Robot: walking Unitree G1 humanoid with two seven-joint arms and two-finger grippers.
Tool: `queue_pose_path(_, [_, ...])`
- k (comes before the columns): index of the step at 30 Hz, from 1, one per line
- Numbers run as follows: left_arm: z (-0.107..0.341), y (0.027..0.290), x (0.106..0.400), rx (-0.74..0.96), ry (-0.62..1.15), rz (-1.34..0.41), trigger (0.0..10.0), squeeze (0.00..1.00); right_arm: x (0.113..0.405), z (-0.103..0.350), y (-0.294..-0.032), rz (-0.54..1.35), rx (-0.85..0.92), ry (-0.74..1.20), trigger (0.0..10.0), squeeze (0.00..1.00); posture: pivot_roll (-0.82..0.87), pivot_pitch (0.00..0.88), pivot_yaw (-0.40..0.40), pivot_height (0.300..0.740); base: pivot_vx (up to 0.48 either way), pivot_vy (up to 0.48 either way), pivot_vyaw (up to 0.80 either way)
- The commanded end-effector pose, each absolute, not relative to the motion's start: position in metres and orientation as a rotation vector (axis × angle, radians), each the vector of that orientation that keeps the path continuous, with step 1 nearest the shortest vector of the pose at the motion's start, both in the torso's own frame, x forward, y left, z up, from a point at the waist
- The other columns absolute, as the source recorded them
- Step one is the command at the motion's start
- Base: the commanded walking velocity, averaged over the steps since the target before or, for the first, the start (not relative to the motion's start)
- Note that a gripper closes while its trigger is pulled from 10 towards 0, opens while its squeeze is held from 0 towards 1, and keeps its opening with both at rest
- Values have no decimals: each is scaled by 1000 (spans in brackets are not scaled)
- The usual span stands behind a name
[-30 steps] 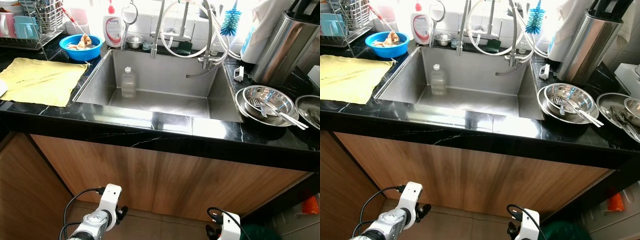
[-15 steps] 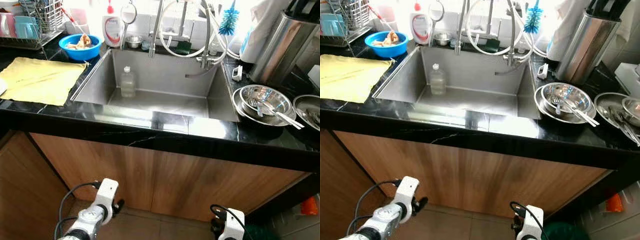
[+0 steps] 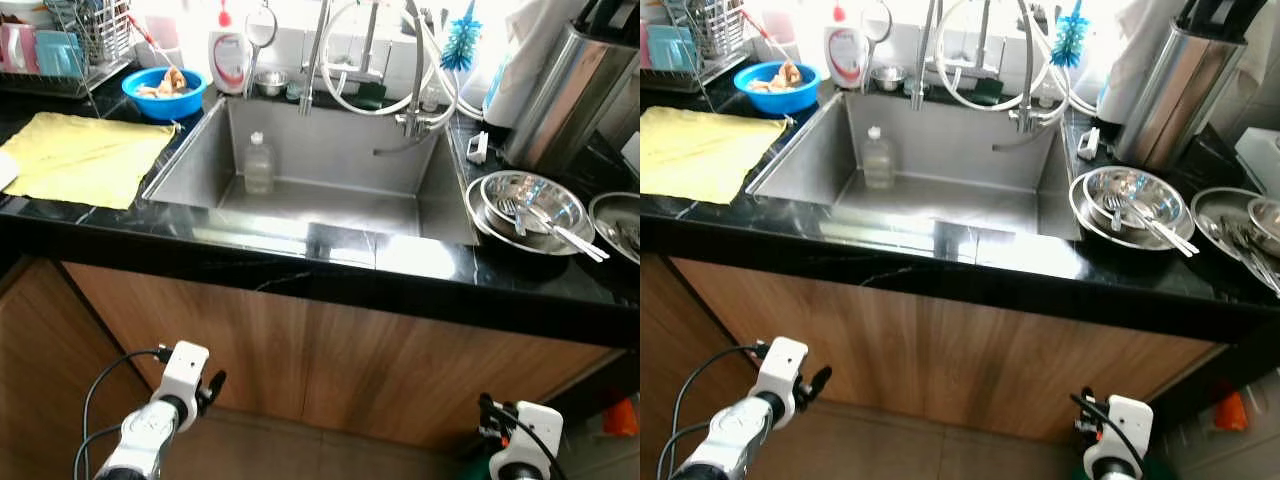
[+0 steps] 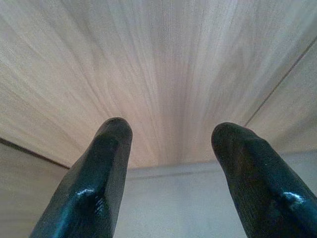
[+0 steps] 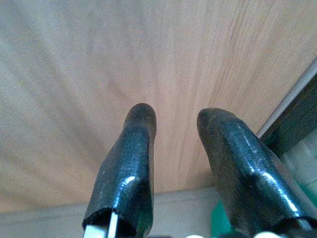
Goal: Kitchen organization
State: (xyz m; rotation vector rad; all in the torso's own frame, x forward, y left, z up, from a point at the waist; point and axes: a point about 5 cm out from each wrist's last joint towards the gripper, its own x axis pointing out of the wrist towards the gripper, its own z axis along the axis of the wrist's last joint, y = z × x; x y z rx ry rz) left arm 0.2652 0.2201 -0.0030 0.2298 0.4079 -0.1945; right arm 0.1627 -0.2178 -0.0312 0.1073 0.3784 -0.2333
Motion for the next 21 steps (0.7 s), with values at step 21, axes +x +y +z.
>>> queue_pose_path(21, [73,244,250,267,-3,8,10000,0,147,58,-224,-269,-26,192,10000,0,25,0,-63,740,0,0,0])
